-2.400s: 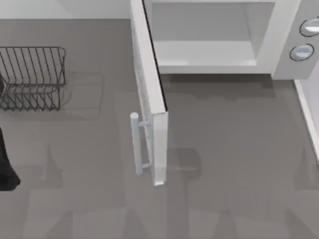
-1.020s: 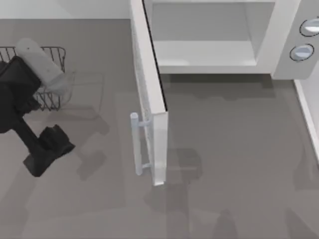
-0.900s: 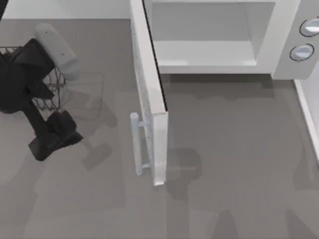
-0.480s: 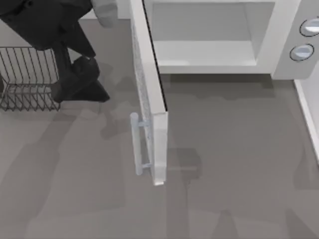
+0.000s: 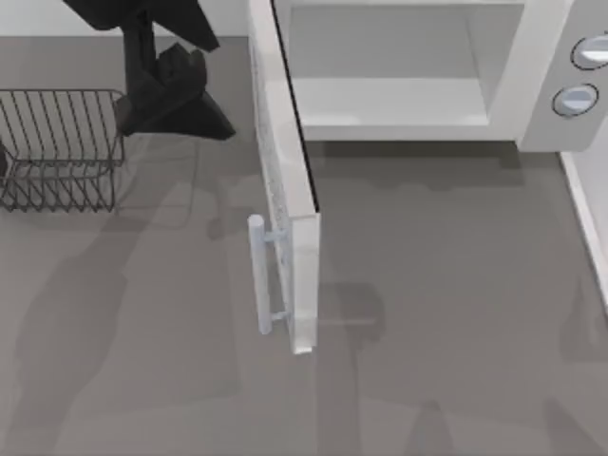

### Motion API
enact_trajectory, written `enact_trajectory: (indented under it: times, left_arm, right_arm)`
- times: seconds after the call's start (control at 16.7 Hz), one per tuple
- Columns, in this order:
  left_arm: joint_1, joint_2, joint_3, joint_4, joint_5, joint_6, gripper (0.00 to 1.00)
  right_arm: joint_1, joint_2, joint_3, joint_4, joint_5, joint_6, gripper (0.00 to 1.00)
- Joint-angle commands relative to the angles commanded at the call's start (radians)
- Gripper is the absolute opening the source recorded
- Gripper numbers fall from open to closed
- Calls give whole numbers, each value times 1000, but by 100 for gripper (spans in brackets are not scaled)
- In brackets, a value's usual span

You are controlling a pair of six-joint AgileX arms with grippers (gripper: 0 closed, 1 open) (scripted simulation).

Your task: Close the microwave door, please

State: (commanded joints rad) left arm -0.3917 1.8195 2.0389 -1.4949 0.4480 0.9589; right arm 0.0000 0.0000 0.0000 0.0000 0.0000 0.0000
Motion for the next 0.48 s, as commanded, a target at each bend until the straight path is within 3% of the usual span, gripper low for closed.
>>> enact_trajectory:
  times: [0.48]
  left_arm:
    - [-20,-5,-70,73,-6,-20,100]
  right_arm:
    - [0,0,0,0,0,0,100]
